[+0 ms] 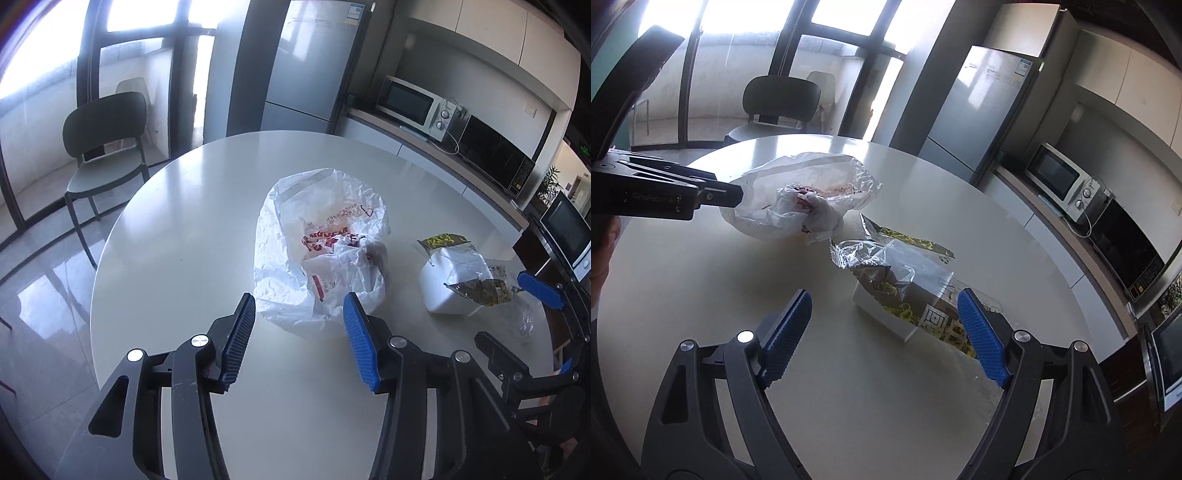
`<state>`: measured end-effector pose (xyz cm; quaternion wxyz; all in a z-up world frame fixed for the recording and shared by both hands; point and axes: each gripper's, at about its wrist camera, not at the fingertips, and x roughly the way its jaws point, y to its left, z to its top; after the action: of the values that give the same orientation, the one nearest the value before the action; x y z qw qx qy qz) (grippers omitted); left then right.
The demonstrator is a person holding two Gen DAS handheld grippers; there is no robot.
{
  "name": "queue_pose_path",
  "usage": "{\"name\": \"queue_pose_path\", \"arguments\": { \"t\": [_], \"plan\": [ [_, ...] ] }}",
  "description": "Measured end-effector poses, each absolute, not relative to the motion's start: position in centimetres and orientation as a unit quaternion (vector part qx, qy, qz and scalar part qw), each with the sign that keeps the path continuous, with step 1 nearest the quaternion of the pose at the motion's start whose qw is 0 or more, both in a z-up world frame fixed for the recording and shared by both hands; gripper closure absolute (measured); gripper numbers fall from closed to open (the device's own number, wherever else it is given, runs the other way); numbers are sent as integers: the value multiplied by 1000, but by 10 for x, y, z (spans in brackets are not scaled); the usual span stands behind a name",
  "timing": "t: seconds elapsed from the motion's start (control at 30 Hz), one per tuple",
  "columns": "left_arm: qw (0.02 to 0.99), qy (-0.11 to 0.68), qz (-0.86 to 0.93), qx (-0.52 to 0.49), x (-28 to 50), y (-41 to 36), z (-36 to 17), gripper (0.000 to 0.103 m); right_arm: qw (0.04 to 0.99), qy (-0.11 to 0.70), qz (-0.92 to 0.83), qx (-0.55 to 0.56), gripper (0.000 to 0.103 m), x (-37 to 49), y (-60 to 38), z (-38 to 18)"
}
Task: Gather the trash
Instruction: 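Grasp the white red-printed bag with the left tool while the right tool grasps the yellow-printed wrapper, then carry both bags down over the blue wastebasket with both tools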
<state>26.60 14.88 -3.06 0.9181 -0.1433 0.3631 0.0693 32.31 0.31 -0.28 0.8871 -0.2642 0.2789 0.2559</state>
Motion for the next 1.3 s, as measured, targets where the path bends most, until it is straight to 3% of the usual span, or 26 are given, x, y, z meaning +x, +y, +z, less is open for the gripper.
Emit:
{"name": "queue_pose_path", "arguments": {
  "t": [0.23,0.33,0.4,0.43,0.47,0.53,0.57,0.83,1.3],
  "plan": [
    [910,368,59,-182,286,157,-39,53,874,283,256,-302,43,332,29,-15],
    [902,381,57,-195,291,165,-51,54,872,284,257,-306,54,335,34,-15],
    [895,385,47,-219,293,173,-58,59,874,285,255,-301,62,337,35,-14],
    [892,387,39,-230,295,175,-61,69,874,286,256,-297,68,337,35,-13],
    [890,389,33,-237,295,176,-63,85,874,288,258,-293,75,336,34,-12],
    [890,386,34,-240,292,175,-66,96,875,292,263,-284,77,334,31,-9],
    [892,381,36,-239,288,174,-65,98,876,292,263,-279,90,334,29,-7],
    [907,330,49,-257,247,173,-46,102,891,289,267,-228,98,329,3,10],
    [926,273,55,-256,181,162,-13,102,917,267,277,-103,99,295,-64,59]
  ]
}}
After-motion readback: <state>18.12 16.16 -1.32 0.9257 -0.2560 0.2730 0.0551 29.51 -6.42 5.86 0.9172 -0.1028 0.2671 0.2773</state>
